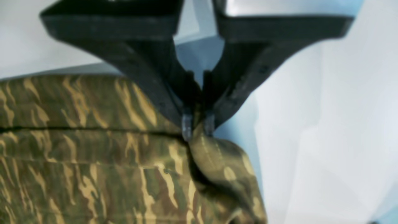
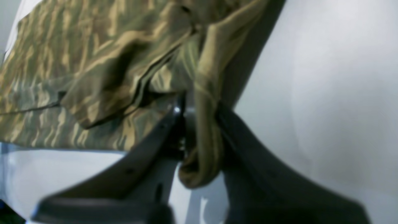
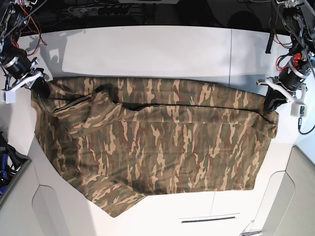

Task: Fold the T-shirt properly
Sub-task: 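Lower the folded hem onto the shirt and open both grippers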

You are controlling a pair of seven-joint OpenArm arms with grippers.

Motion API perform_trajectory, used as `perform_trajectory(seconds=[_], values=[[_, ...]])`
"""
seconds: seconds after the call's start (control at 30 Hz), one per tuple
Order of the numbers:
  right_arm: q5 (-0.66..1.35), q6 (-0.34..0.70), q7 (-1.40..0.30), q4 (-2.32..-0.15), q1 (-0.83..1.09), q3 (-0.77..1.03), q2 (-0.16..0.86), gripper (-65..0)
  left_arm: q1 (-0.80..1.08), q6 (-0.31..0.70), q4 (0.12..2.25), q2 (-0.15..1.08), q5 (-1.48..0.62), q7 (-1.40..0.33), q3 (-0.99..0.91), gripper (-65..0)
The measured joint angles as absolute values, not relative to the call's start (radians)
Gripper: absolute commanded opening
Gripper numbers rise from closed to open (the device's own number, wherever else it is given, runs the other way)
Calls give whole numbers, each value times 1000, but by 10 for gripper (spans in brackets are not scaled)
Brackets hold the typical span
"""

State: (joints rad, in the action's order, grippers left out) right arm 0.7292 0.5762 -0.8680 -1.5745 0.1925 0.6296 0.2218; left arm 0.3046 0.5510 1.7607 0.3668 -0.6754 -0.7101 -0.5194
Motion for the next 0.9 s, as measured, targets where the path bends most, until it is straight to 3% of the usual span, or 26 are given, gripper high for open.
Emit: perform_trajectory(seconds=[0.6, 0.9], values=[[734, 577, -887, -1657, 364, 635, 222, -650, 536, 551, 1871, 369, -730, -768, -547, -650], [842, 579, -960, -1658, 411, 736, 221, -650, 616, 551, 1894, 362, -731, -774, -547, -650]])
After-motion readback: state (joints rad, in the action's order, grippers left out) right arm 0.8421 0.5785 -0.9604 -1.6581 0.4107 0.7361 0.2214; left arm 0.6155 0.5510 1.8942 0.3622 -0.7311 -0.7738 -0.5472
